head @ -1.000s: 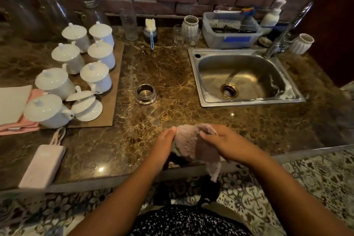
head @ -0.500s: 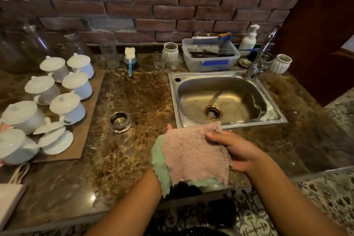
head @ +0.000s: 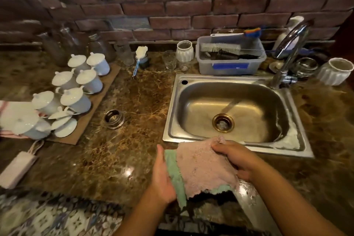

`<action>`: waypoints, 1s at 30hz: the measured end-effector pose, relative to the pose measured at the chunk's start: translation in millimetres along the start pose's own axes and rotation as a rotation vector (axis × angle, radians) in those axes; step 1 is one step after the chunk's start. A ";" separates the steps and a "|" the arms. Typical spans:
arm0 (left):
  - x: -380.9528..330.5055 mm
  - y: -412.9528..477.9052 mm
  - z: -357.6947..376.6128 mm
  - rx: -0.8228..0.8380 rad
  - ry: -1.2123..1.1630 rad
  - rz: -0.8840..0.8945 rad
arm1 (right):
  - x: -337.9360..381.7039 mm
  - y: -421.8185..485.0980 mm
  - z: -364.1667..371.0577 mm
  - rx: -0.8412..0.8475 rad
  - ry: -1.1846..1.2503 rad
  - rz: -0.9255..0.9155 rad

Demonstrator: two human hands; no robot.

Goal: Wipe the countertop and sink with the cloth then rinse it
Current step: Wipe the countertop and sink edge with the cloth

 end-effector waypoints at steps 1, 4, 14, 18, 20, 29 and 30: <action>0.0 -5.2 8.0 -0.004 0.008 0.019 | 2.6 4.9 -4.1 0.017 0.003 0.013; -9.2 -8.0 15.4 -0.207 0.202 0.144 | 6.4 20.4 -7.9 0.073 0.038 0.065; -105.6 57.6 -15.7 -0.555 0.869 0.262 | 12.9 77.7 14.3 -0.044 0.260 0.155; -152.3 81.8 -21.0 -0.495 0.916 0.321 | 56.9 87.9 10.6 -0.177 0.272 0.025; -177.1 91.8 -30.5 -0.511 1.048 0.432 | 79.0 96.5 12.1 -0.242 0.250 -0.085; -196.5 97.2 -77.1 -0.685 2.203 0.630 | 34.4 170.1 83.3 -0.470 -1.144 -0.441; -194.8 97.9 -79.7 -0.679 2.241 0.636 | 22.3 168.6 100.0 -0.459 -1.298 -0.534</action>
Point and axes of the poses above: each hand's wrist, its own y-axis towards the middle knuckle, its own z-axis out of the palm, x = y × z, the point moved 3 cm from there along y, towards the middle knuckle
